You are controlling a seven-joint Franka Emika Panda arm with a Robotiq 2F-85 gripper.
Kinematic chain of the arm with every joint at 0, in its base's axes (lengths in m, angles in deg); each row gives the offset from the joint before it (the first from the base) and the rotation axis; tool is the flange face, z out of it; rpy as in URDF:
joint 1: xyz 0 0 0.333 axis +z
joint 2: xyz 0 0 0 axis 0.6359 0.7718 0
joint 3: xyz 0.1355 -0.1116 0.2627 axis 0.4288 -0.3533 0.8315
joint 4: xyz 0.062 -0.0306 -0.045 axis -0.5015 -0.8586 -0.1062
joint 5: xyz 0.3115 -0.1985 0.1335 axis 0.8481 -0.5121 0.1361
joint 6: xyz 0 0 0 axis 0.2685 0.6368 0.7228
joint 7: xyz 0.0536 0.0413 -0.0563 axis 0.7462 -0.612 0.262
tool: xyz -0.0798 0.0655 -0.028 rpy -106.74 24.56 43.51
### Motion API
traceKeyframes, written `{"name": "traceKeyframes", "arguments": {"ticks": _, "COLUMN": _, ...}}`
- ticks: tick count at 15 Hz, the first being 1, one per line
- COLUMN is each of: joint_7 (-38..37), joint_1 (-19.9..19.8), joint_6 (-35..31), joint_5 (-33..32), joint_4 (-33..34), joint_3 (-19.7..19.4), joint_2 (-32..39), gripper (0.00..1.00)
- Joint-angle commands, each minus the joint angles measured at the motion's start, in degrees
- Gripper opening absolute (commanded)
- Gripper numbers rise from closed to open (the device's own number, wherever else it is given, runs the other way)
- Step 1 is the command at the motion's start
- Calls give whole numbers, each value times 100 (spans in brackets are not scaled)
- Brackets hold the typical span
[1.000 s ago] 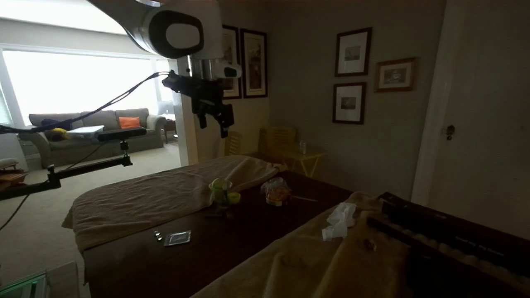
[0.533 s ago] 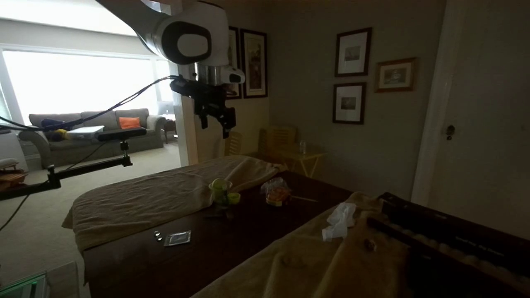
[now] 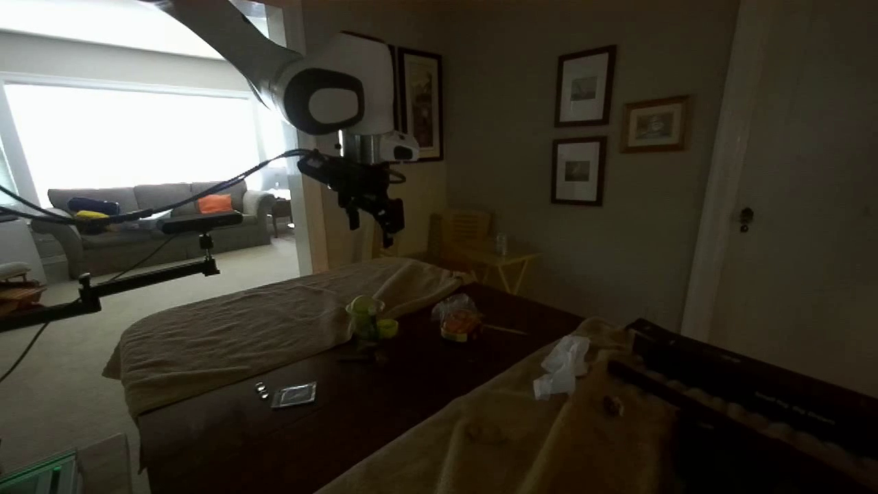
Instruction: Remove the tennis ball from the clear cup and use the napkin to wipe the table then move the toy car to the right.
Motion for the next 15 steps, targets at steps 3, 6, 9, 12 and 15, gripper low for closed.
{"name": "traceKeyframes", "arguments": {"ticks": 3, "joint_7": 886, "joint_1": -104, "joint_6": -178, "joint_5": 728, "joint_4": 908, "joint_3": 337, "joint_2": 1095, "gripper": 100}}
{"name": "traceKeyframes", "arguments": {"ticks": 6, "joint_7": 1203, "joint_1": -187, "joint_6": 96, "joint_5": 710, "joint_4": 1562, "joint_3": 619, "joint_2": 1705, "gripper": 100}}
{"name": "traceKeyframes", "arguments": {"ticks": 9, "joint_7": 1381, "joint_1": -288, "joint_6": 425, "joint_5": 630, "joint_4": 2093, "joint_3": 905, "joint_2": 2219, "gripper": 100}}
{"name": "traceKeyframes", "arguments": {"ticks": 12, "joint_7": 1521, "joint_1": -336, "joint_6": 898, "joint_5": 491, "joint_4": 2481, "joint_3": 1133, "joint_2": 2588, "gripper": 100}}
{"name": "traceKeyframes", "arguments": {"ticks": 15, "joint_7": 1582, "joint_1": -330, "joint_6": 1412, "joint_5": 318, "joint_4": 2484, "joint_3": 1215, "joint_2": 2625, "gripper": 100}}
